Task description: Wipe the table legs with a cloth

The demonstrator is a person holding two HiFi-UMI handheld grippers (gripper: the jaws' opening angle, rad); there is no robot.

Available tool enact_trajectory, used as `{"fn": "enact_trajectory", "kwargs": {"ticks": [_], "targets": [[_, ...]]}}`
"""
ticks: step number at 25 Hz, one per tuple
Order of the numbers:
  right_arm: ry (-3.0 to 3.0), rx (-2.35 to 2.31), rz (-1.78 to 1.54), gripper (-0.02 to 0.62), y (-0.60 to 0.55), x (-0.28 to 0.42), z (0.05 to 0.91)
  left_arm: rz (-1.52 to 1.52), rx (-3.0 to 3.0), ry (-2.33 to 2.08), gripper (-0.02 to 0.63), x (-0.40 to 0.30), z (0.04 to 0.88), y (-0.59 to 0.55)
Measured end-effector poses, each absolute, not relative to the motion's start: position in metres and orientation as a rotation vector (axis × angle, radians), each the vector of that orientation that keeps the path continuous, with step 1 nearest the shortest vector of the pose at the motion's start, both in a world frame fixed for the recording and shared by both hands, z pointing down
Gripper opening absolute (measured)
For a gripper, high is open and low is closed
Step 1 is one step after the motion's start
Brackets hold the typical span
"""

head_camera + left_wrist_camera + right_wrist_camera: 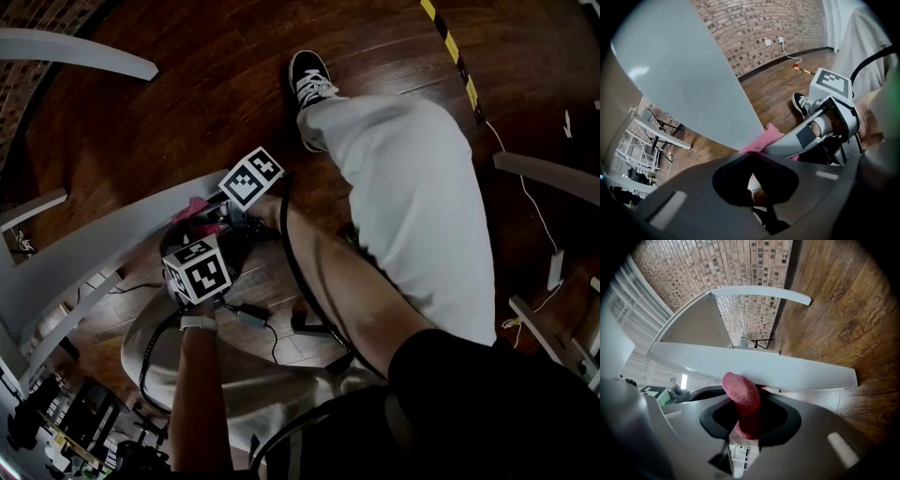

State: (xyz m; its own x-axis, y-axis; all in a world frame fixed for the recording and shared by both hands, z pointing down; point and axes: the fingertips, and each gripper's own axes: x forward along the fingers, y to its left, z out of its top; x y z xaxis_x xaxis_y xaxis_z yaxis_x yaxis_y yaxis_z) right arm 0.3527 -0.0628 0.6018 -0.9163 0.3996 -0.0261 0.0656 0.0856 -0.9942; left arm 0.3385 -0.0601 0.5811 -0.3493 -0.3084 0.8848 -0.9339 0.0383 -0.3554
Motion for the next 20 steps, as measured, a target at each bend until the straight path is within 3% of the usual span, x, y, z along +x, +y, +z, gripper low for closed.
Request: {"fn": "enact_trajectory", "kwargs": {"ticks": [20], "targets": [[-1.703, 0.005, 1.928, 0.095, -0.058, 0.371, 0.743, 1.508, 1.109, -1.395, 0.002, 0.349, 0.715, -0.052]]}}
